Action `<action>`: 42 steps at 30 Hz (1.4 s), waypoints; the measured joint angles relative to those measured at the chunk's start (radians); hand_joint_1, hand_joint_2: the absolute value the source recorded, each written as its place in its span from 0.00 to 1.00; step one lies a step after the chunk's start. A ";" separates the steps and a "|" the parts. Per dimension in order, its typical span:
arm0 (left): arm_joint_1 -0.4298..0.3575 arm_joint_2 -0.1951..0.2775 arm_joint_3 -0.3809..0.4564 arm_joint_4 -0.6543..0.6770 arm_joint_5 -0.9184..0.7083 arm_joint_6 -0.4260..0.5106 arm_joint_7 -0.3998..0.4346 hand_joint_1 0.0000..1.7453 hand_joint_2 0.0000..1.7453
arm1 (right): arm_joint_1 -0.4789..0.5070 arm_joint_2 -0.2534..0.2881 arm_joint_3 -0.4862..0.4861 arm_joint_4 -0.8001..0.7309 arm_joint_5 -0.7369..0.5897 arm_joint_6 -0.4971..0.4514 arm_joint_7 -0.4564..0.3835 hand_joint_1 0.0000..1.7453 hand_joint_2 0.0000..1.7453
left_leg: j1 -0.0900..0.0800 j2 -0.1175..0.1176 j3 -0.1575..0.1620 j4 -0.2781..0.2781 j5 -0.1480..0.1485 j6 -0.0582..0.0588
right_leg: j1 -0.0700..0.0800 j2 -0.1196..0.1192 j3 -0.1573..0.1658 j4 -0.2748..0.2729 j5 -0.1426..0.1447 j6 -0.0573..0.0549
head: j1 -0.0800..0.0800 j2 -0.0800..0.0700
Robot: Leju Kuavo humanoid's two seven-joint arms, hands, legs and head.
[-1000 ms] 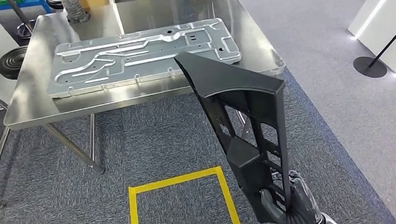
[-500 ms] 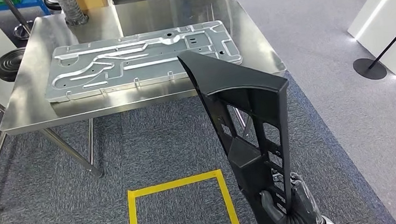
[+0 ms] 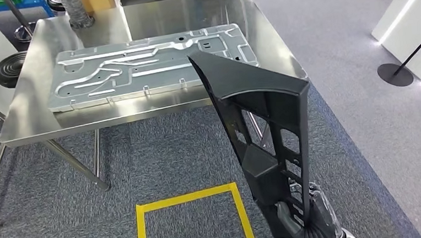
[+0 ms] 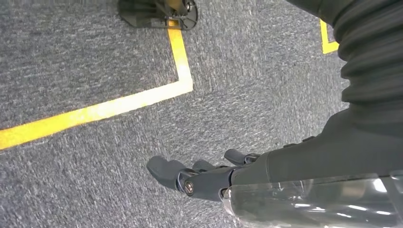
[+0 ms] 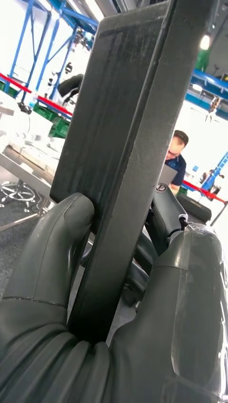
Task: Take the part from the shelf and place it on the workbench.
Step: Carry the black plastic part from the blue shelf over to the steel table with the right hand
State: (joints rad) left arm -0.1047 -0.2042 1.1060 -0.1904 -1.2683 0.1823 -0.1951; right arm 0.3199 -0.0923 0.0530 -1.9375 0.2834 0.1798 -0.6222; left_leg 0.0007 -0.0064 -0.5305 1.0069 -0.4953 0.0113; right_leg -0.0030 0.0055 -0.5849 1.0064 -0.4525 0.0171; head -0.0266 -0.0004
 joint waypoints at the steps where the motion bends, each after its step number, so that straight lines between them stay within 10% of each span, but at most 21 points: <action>1: 0.000 0.000 0.000 0.000 0.001 0.000 -0.001 0.00 1.00 | -0.001 0.000 0.000 0.000 0.000 0.001 0.000 1.00 1.00 | 0.000 0.001 0.001 0.004 -0.005 -0.005 | -0.002 0.001 0.004 -0.006 0.000 -0.005 | 0.000 0.000; 7: 0.003 0.000 0.000 0.000 0.008 0.002 -0.009 0.00 1.00 | -0.017 0.000 -0.004 0.003 -0.003 0.002 -0.002 1.00 1.00 | 0.007 0.003 -0.140 0.284 -0.122 -0.025 | -0.008 -0.004 0.028 -0.017 -0.011 -0.023 | 0.000 0.000; 12: 0.005 0.001 0.001 0.000 0.009 0.002 -0.009 0.00 1.00 | -0.026 0.000 -0.013 0.007 -0.003 0.002 -0.003 1.00 1.00 | 0.012 0.003 -0.054 0.059 0.024 -0.023 | -0.006 -0.001 0.046 -0.003 -0.035 -0.006 | 0.000 0.000; 18: 0.008 0.001 0.003 0.000 0.014 0.005 -0.008 0.00 1.00 | -0.037 -0.006 -0.031 0.008 -0.002 0.002 -0.003 1.00 1.00 | 0.013 0.001 -0.035 0.016 0.028 0.011 | -0.008 -0.001 0.028 0.043 -0.069 0.025 | 0.000 0.000; 21: 0.009 0.001 0.004 0.000 0.017 0.006 -0.009 0.00 1.00 | -0.043 -0.014 -0.046 0.013 -0.003 0.001 -0.002 1.00 1.00 | 0.011 0.003 -0.032 0.014 0.025 0.021 | -0.010 -0.002 -0.074 0.234 -0.148 0.035 | 0.000 0.000; 23: 0.011 0.001 0.005 0.000 0.019 0.007 -0.008 0.00 1.00 | -0.044 -0.018 -0.056 0.018 -0.005 0.001 -0.001 1.00 1.00 | 0.009 0.002 -0.029 0.014 0.022 0.023 | -0.010 -0.002 -0.114 0.290 -0.143 0.036 | 0.000 0.000; 28: 0.012 -0.003 0.006 0.001 0.021 0.011 -0.008 0.00 1.00 | -0.052 -0.030 -0.074 0.022 -0.020 0.002 0.001 1.00 1.00 | 0.004 -0.002 -0.012 0.015 0.006 0.014 | 0.002 -0.004 -0.006 0.024 -0.001 0.004 | 0.000 0.000; 33: 0.011 -0.005 0.006 0.001 0.023 0.015 -0.007 0.00 1.00 | -0.059 -0.039 -0.082 0.023 -0.021 0.004 0.002 1.00 1.00 | 0.004 0.001 -0.016 0.041 -0.021 -0.012 | -0.003 -0.003 0.017 -0.017 0.002 -0.015 | 0.000 0.000; 37: 0.013 -0.005 0.006 0.001 0.026 0.016 -0.006 0.00 1.00 | -0.071 -0.042 -0.082 0.030 -0.021 0.010 0.002 1.00 1.00 | 0.009 0.001 -0.133 0.267 -0.114 -0.027 | -0.006 -0.006 0.029 -0.024 -0.002 -0.024 | 0.000 0.000; 39: 0.015 -0.005 0.007 0.001 0.027 0.016 -0.004 0.00 1.00 | -0.074 -0.043 -0.082 0.033 -0.021 0.015 0.002 1.00 1.00 | 0.011 0.002 -0.146 0.265 -0.081 -0.030 | -0.006 -0.005 0.034 -0.021 -0.008 -0.022 | 0.000 0.000; 42: 0.014 -0.005 0.007 0.001 0.027 0.018 -0.001 0.00 1.00 | -0.081 -0.049 -0.082 0.034 -0.021 0.017 0.002 1.00 1.00 | 0.011 0.003 -0.065 0.076 0.022 -0.024 | -0.005 -0.002 0.043 -0.010 -0.023 -0.012 | 0.000 0.000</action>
State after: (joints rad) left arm -0.0902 -0.2090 1.1131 -0.1896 -1.2409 0.2000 -0.1966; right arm 0.2387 -0.1411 -0.0290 -1.9036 0.2625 0.1968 -0.6207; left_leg 0.0118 -0.0037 -0.5958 1.0832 -0.4735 -0.0125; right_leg -0.0076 0.0030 -0.5418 0.9964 -0.4751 0.0050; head -0.0267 -0.0004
